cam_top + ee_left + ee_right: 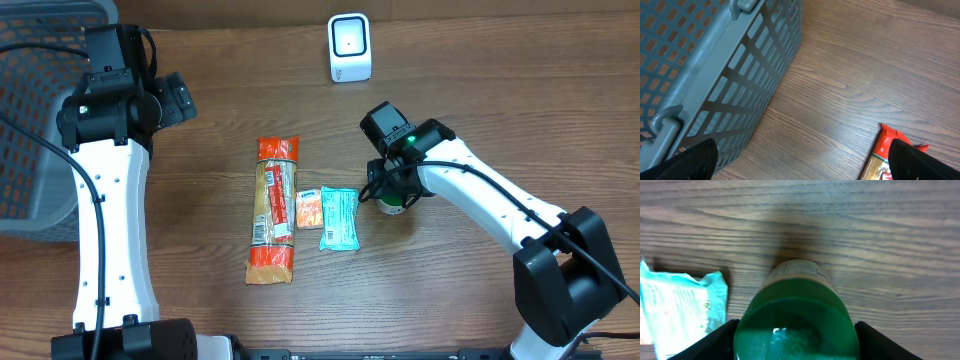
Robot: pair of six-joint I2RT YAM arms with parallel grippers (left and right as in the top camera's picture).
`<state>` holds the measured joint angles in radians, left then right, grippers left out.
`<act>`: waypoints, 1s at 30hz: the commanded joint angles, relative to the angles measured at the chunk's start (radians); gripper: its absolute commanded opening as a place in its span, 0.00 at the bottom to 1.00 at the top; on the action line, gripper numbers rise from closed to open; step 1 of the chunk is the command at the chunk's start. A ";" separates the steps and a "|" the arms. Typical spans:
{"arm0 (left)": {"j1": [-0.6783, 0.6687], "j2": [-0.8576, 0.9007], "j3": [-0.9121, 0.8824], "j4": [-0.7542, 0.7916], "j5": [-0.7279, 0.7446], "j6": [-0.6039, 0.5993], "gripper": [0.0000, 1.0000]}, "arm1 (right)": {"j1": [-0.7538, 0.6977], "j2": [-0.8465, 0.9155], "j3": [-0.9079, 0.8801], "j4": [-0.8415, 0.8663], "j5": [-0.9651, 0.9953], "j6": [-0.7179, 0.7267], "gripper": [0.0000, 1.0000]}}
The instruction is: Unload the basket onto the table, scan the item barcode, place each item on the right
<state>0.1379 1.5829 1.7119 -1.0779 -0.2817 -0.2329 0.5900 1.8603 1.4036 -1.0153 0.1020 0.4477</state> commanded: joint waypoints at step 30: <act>-0.001 -0.014 0.019 0.000 -0.013 0.009 1.00 | 0.005 0.005 -0.003 -0.052 0.008 0.164 0.67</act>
<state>0.1379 1.5829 1.7119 -1.0779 -0.2817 -0.2329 0.5900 1.8603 1.4036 -1.0698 0.1085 0.6697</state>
